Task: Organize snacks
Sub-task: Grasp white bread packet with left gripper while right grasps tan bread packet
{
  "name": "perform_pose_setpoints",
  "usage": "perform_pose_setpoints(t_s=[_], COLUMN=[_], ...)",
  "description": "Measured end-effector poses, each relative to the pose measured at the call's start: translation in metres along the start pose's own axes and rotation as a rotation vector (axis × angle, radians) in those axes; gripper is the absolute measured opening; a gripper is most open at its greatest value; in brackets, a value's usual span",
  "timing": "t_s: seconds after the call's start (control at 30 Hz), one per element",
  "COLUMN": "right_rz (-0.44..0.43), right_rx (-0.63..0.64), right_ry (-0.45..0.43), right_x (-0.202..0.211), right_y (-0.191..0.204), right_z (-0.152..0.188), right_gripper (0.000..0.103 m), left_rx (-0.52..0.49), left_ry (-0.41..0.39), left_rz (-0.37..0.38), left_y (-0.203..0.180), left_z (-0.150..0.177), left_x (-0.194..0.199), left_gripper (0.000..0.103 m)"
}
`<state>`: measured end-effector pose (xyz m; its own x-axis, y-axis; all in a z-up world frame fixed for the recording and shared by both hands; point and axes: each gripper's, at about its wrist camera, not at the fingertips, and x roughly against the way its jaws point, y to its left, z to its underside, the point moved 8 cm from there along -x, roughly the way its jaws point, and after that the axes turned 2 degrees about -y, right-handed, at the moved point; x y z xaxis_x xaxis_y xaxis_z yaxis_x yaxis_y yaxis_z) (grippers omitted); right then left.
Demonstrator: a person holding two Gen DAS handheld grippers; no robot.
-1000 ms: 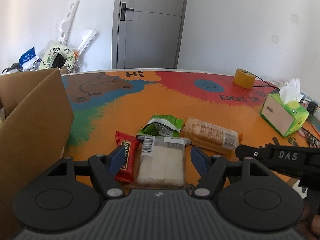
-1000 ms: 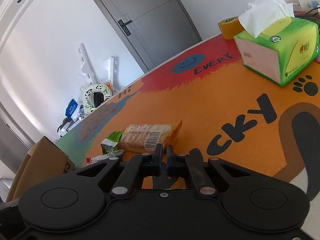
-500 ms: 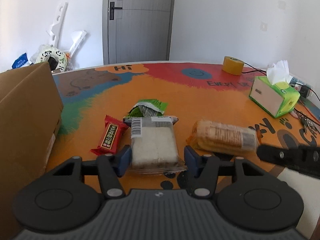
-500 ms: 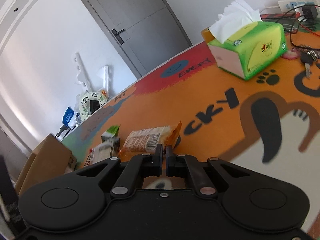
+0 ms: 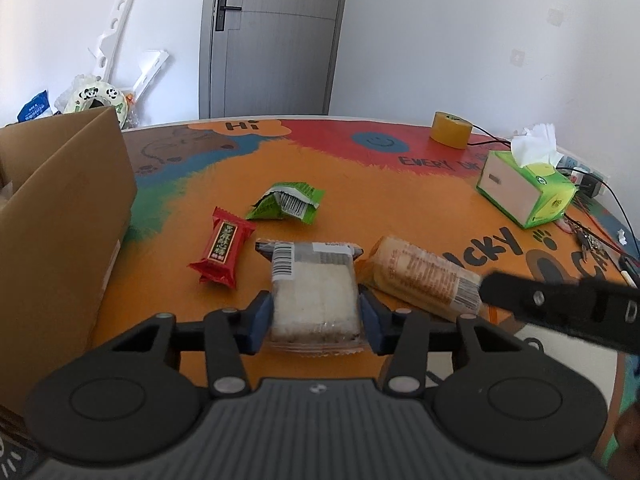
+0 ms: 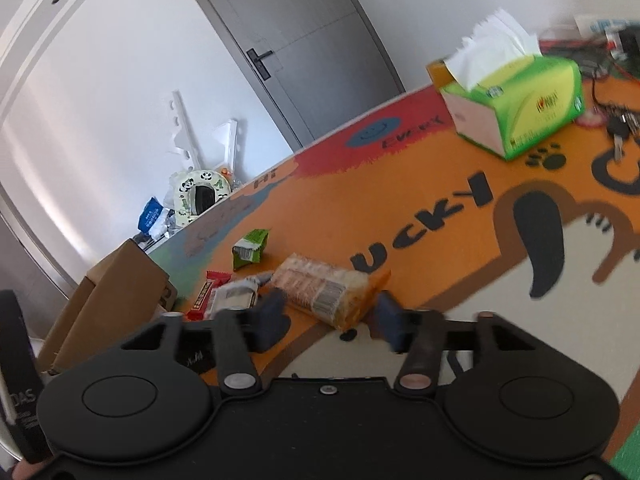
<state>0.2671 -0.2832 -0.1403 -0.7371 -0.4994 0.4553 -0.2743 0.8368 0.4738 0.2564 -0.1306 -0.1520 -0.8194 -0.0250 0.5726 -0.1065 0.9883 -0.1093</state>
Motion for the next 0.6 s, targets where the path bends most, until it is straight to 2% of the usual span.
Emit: perform_pose_setpoints(t_s=[0.07, 0.2, 0.23, 0.47, 0.57, 0.6], right_rz=[-0.002, 0.021, 0.030, -0.013, -0.030, -0.026], right_rx=[0.023, 0.072, 0.085, 0.120, 0.126, 0.122], right_ry=[-0.004, 0.000, 0.006, -0.008, 0.014, 0.030], right_x=[-0.006, -0.019, -0.023, -0.047, -0.055, -0.057], right_y=[0.003, 0.007, 0.008, 0.020, 0.023, 0.022], right_z=[-0.004, -0.008, -0.009, -0.021, -0.019, -0.016], right_gripper=[0.066, 0.087, 0.088, 0.087, 0.079, 0.073], left_rx=[0.003, 0.011, 0.012, 0.029, 0.034, 0.036], left_ry=[0.005, 0.010, 0.009, 0.012, 0.010, 0.008], left_rz=[0.005, 0.011, 0.009, 0.008, 0.001, -0.002], left_y=[0.001, 0.003, 0.003, 0.006, 0.009, 0.011], left_z=[0.001, 0.001, 0.001, -0.002, -0.003, -0.003], left_x=[0.002, 0.002, 0.002, -0.001, -0.003, -0.003], left_gripper=[0.047, 0.047, 0.047, 0.047, 0.047, 0.047])
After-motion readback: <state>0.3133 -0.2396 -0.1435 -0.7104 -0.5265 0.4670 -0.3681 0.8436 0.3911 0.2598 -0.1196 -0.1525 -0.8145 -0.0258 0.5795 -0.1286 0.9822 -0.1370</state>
